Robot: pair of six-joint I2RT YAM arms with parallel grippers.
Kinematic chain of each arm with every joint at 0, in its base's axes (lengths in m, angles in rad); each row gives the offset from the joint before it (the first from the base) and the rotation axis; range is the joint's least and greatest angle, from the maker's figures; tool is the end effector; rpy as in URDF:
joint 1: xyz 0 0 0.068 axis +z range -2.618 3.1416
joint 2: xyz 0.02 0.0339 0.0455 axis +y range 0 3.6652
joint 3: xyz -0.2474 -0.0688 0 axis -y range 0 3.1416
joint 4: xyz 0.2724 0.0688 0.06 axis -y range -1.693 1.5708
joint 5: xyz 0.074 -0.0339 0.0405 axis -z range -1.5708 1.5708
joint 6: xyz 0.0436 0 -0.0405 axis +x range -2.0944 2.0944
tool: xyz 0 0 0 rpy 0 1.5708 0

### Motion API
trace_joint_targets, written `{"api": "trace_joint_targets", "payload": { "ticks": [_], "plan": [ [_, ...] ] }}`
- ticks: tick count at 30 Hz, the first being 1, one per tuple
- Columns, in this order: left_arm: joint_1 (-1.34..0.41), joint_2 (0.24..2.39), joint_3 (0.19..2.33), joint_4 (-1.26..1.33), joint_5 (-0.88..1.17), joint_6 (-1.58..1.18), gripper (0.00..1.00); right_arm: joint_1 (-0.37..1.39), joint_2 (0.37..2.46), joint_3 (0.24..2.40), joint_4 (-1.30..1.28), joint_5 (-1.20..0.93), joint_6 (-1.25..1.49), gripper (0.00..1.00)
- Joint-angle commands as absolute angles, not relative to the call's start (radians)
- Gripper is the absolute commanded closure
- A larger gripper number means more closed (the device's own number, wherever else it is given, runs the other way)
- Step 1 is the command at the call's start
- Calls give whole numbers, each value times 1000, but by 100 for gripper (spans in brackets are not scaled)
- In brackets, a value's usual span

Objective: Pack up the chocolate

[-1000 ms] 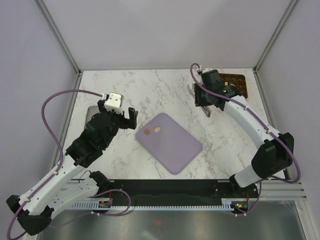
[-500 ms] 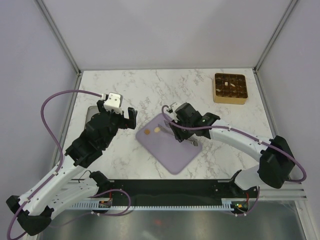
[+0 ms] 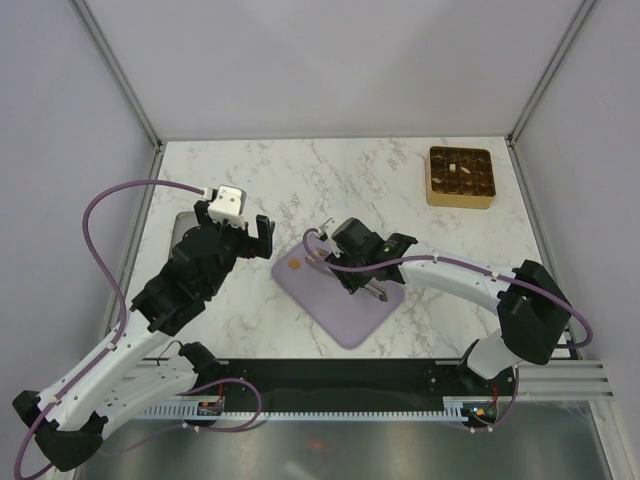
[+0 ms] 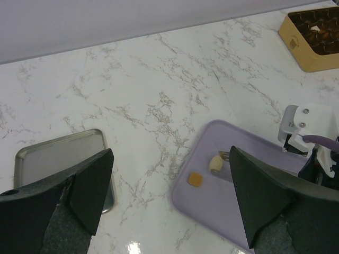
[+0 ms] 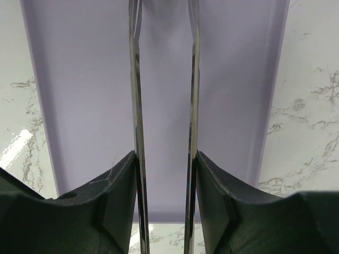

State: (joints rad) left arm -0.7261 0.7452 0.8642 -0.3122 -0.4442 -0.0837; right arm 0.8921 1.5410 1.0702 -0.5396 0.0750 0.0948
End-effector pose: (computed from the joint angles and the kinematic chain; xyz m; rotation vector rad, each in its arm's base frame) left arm 0.1716 -0.1273 0.3514 0.2395 1.7328 -0.2008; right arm 0.2192 0.2665 0.1912 -0.9836 2.4076 0.2686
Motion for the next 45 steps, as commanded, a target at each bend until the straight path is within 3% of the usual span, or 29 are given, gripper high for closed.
{"api": "trace_joint_targets", "payload": {
  "ticks": [1,14,19,45],
  "plan": [
    [-730,744,864,-268,-472,-35,2,891,1557,1098,-502,89,77,47],
    [-730,744,864,-267,-472,-32,2,891,1604,1140,-497,101,60,48],
    [-730,742,864,-267,-474,-32,2,891,1606,1138,-505,83,60,52],
    [-729,744,862,-267,-471,-34,2,887,1508,1173,-676,132,152,55]
  ]
}}
